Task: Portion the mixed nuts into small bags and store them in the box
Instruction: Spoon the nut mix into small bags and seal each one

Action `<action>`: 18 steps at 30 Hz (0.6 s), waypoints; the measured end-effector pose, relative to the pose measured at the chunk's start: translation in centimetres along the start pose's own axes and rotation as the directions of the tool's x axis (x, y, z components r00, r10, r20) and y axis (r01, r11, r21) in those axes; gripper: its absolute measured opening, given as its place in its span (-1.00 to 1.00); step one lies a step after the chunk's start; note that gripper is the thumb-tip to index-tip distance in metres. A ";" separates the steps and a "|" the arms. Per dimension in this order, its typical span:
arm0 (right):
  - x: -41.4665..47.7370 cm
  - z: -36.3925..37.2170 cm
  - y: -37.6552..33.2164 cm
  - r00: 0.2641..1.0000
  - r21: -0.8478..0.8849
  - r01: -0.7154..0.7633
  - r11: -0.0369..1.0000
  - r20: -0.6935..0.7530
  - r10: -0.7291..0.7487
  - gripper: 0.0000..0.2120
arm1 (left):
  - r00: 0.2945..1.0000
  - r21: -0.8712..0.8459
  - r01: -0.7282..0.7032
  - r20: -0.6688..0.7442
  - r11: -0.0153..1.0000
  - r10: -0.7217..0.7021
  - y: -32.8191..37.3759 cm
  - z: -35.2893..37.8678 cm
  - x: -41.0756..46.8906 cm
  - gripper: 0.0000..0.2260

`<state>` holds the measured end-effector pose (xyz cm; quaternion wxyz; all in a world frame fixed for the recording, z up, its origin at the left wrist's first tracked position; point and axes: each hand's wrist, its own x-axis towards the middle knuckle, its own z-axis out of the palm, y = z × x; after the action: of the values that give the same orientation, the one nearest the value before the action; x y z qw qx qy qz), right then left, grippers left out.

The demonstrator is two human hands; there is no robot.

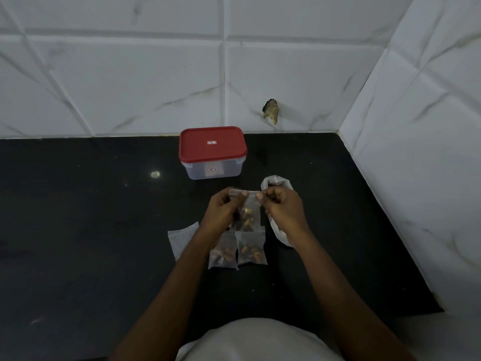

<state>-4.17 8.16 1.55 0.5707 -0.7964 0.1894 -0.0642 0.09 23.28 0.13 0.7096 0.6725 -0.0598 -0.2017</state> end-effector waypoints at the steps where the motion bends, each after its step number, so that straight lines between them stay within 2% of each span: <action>1: 0.1 -0.1 0.0 1.000 -0.053 0.016 0.998 -0.021 -0.017 -0.94 | 1.000 0.016 -0.014 0.007 1.000 0.014 -0.1 -0.1 0.0 -0.81; 5: 0.1 -0.5 0.0 0.996 -0.222 0.070 0.972 -0.046 -0.083 -0.90 | 0.998 0.057 -0.015 0.058 0.998 0.012 -0.1 -0.3 0.0 -0.88; 8: -0.1 -0.9 0.0 0.991 -0.345 0.116 0.931 -0.029 -0.134 -0.89 | 0.994 0.117 -0.068 0.096 0.991 0.057 0.0 -0.3 -0.1 -0.92; 11: -0.1 -0.9 0.1 0.987 -0.397 0.145 0.906 -0.004 -0.159 -0.88 | 0.988 0.155 -0.108 0.125 0.982 0.089 0.1 -0.2 -0.2 -0.92; 13: -0.1 -0.8 0.1 0.989 -0.364 0.142 0.921 0.004 -0.151 -0.89 | 0.988 0.204 -0.120 0.118 0.972 0.097 0.1 -0.3 0.0 -0.93; 15: -0.1 -0.7 0.1 0.991 -0.240 0.134 0.961 0.022 -0.133 -0.92 | 0.991 0.275 -0.128 0.082 0.953 0.109 0.0 -0.3 0.3 -0.93; 18: -0.3 -0.6 0.1 0.992 -0.070 0.116 0.991 0.055 -0.112 -0.94 | 0.995 0.277 -0.099 0.018 0.956 0.098 0.0 -0.2 0.6 -0.92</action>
<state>-4.67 7.68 1.72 0.5413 -0.8276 0.1311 -0.0693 0.69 23.21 0.01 0.6174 0.7611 -0.1221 -0.1571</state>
